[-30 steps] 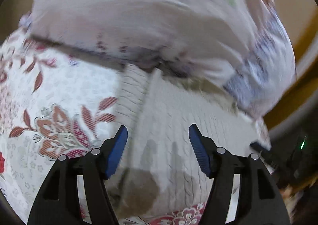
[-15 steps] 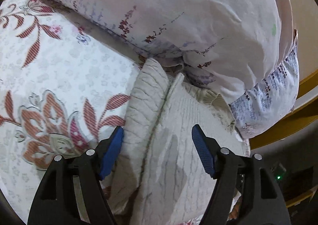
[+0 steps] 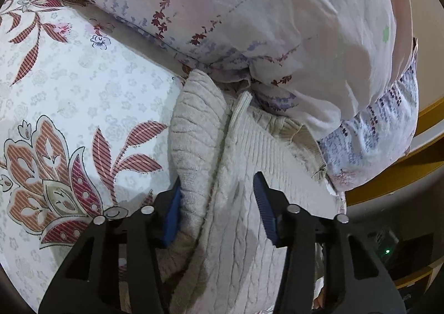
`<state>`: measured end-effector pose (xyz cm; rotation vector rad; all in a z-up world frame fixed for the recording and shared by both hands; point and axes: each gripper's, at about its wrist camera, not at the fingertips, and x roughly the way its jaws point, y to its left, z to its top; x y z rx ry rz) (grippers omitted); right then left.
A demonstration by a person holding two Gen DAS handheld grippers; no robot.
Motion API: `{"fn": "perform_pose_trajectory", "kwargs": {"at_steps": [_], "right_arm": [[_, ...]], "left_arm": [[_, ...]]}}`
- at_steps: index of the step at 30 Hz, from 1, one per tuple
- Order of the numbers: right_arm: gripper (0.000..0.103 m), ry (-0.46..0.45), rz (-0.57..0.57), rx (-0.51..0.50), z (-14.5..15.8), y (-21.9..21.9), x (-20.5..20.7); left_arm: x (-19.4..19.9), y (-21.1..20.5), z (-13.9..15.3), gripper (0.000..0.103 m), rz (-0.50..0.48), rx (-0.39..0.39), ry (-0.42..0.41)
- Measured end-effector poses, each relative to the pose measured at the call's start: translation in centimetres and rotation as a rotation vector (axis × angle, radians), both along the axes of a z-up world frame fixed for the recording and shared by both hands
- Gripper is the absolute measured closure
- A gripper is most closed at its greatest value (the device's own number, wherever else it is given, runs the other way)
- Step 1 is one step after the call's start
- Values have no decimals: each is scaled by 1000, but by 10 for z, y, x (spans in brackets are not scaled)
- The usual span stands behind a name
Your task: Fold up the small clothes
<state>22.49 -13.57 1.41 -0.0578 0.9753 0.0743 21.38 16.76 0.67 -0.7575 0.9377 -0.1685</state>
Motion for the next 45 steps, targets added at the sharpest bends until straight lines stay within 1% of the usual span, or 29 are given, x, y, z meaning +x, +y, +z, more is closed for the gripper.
{"fn": "perform_pose_trajectory", "kwargs": {"at_steps": [1, 2, 3, 6, 9, 12, 16, 20, 22, 24, 25, 29, 32, 35, 38, 42, 45], "right_arm": [[47, 0, 0, 0, 0, 0, 0], [47, 0, 0, 0, 0, 0, 0], [47, 0, 1, 0, 0, 0, 0], [47, 1, 2, 2, 0, 0, 0], [47, 3, 5, 5, 1, 0, 0], [47, 2, 7, 5, 1, 0, -1], [47, 1, 11, -2, 0, 0, 0], [46, 0, 25, -11, -1, 0, 1], [46, 8, 26, 34, 4, -7, 2], [43, 5, 14, 126, 13, -23, -2], [42, -10, -10, 162, 19, -35, -5], [40, -48, -77, 181, 32, -70, -16], [39, -56, -123, 180, 36, -94, -23], [39, -54, -192, 175, 37, -123, -32], [39, -58, -259, 191, 38, -151, -42], [39, -62, -348, 211, 37, -186, -55], [39, -80, -396, 267, 38, -208, -66]], "left_arm": [[0, -1, 0, 63, -2, 6, 5], [1, -3, -1, 66, -7, 8, 11], [2, -5, -2, 75, -13, 12, 18], [2, -7, 1, 82, -15, 9, 7], [0, -10, 15, 84, -26, -31, -40], [-1, -22, 36, 85, -54, -45, -99], [-3, -41, 60, 86, -90, -80, -166], [-1, -66, 75, 86, -125, -130, -212], [1, -83, 80, 87, -144, -141, -227], [3, -98, 83, 87, -164, -155, -237], [5, -108, 85, 87, -178, -165, -243], [11, -144, 90, 87, -235, -186, -255], [14, -173, 87, 87, -281, -188, -252], [19, -206, 79, 87, -315, -181, -237], [22, -242, 66, 87, -349, -139, -215], [27, -291, 35, 88, -405, -76, -148], [26, -314, 20, 88, -437, -50, -122]]}}
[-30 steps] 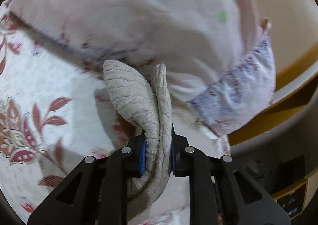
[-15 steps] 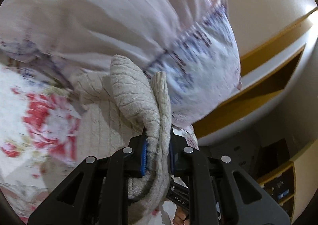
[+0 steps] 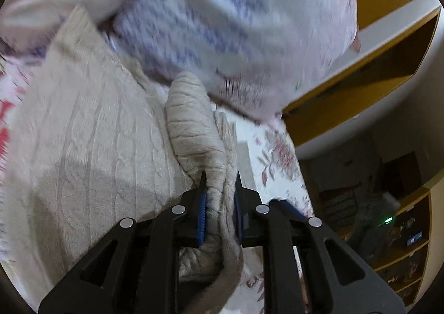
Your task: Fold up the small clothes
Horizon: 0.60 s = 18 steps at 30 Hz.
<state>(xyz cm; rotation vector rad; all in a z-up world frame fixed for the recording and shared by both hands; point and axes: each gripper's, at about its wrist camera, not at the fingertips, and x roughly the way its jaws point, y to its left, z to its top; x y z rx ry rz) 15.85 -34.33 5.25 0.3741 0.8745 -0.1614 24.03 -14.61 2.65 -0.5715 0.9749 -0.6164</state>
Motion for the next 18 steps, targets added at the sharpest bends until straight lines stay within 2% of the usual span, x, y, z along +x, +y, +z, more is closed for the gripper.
{"fn": "perform_pose_trajectory", "kwargs": {"at_steps": [3, 6, 7, 9, 11, 14, 16, 18], "right_arm": [[39, -25, -2, 78, 4, -13, -2], [39, -48, 35, 210, 8, -18, 3], [39, -49, 59, 268, 8, -17, 6], [39, -34, 100, 347, 7, -12, 12], [39, -7, 144, 420, 2, -6, 19], [39, 48, 183, 485, -6, 2, 29], [39, 89, 184, 487, -13, 9, 37], [39, 118, 194, 487, -19, 16, 42]], "left_arm": [[-2, -7, 2, 86, -11, 27, -30], [-4, -3, 10, 80, -81, -43, -30], [-8, 1, 16, 60, -117, -69, -30], [-18, 16, 28, 29, -127, -82, -59], [-30, 38, 44, 27, -98, -67, -134], [-36, 77, 53, 23, 34, 49, -190], [-30, 102, 44, 23, 122, 124, -158], [-23, 120, 30, 23, 174, 138, -87]]}}
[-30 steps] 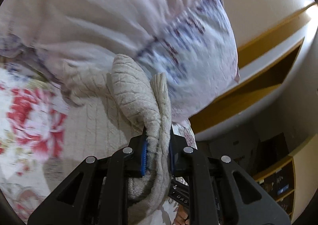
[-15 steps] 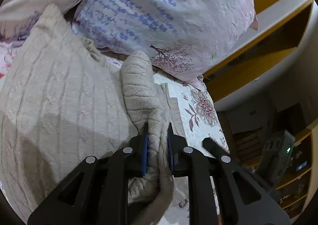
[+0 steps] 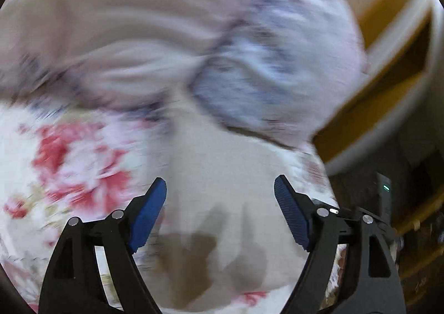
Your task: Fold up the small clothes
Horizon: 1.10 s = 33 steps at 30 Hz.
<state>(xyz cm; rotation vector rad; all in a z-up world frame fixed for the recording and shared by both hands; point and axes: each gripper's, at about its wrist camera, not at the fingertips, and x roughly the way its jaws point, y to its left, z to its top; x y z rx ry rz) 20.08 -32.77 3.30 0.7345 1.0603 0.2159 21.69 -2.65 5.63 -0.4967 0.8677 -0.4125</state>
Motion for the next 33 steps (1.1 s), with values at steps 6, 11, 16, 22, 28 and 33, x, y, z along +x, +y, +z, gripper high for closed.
{"fn": "perform_pose_trajectory", "kwargs": {"at_steps": [6, 11, 16, 22, 28, 33], "right_arm": [[46, 33, 15, -21, -15, 10, 15], [58, 1, -1, 23, -17, 7, 23], [72, 6, -34, 53, -23, 5, 35], [86, -150, -12, -142, 18, 20, 32], [87, -243, -55, -339, 56, 13, 17], [87, -216, -86, -438, 55, 5, 13]], "left_arm": [[13, 9, -43, 23, 22, -46, 150], [19, 2, -54, 23, -20, -119, 180], [18, -3, -61, 23, -44, -167, 216], [21, -7, -57, 23, -37, -158, 209], [20, -15, -50, 23, -60, -152, 195], [16, -35, -45, 23, -95, -102, 177]]}}
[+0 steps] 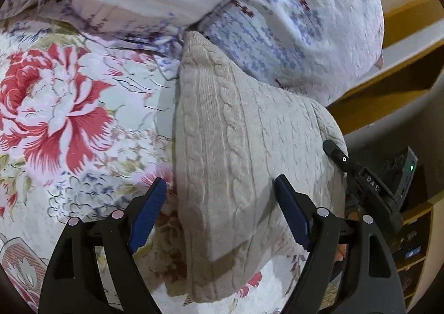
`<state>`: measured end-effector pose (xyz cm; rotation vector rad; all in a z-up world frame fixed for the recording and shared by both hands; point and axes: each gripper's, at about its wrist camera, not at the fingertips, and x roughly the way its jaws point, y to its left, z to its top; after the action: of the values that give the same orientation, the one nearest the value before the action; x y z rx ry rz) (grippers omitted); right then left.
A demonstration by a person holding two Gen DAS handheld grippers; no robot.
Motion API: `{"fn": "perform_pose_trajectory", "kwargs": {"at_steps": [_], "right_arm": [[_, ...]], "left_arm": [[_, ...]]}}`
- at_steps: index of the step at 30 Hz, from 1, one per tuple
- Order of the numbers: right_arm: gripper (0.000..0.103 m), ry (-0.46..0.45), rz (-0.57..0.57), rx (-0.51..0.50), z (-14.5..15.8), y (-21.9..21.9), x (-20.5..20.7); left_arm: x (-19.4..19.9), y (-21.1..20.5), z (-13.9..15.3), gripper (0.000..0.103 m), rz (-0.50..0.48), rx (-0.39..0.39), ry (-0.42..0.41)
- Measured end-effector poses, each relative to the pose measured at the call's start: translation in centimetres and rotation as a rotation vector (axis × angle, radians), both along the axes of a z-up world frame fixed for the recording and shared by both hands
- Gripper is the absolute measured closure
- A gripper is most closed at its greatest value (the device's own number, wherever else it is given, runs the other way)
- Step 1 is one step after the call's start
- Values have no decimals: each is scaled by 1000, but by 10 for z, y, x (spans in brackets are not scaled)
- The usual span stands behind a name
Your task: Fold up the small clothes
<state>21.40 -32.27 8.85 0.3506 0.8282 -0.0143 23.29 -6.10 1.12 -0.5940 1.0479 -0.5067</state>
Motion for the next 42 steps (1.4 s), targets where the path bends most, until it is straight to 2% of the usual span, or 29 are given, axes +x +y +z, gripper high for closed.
{"fn": "perform_pose_trajectory", "kwargs": {"at_steps": [5, 8, 10, 11, 13, 14, 17, 22, 28, 32, 34, 35, 36, 38, 42], "right_arm": [[88, -20, -10, -60, -1, -5, -8], [88, 17, -30, -95, -14, -7, -5], [87, 77, -41, -103, -27, -12, -1], [85, 131, -51, -86, -39, -16, 4], [76, 163, -75, -35, -47, -24, 6], [65, 162, -89, -10, -46, -29, 4], [48, 145, -107, 88, -41, -44, -10], [46, 133, -85, 218, -43, -56, -52], [47, 136, -71, 271, -50, -53, -89], [57, 141, -48, 288, -55, -48, -101], [68, 152, -26, 290, -59, -42, -105], [81, 152, -18, 290, -61, -40, -106], [87, 149, -14, 283, -61, -37, -107], [90, 111, -15, 253, -52, -34, -109], [92, 26, -21, 215, -31, -31, -117]], "left_arm": [[-3, -12, 0, 23, -25, 31, -12], [-3, -16, -1, 23, -35, 38, -14], [-4, -18, -2, 23, -39, 48, -19], [-4, -18, -3, 23, -41, 50, -18], [-4, -19, -5, 23, -42, 42, -9], [-4, -18, -6, 23, -41, 37, -6], [-9, -14, -5, 23, -39, 27, -6], [-17, -7, -5, 24, -38, -2, 1], [-29, -7, -5, 24, -44, 18, 3], [-34, -12, -6, 27, -57, 31, 7], [-37, -14, -7, 33, -66, 38, 11], [-39, -15, -8, 38, -72, 36, 15], [-39, -16, -9, 47, -76, 33, 16], [-41, -17, -11, 54, -82, 27, 19], [-48, -13, -10, 76, -80, 28, -6]]}}
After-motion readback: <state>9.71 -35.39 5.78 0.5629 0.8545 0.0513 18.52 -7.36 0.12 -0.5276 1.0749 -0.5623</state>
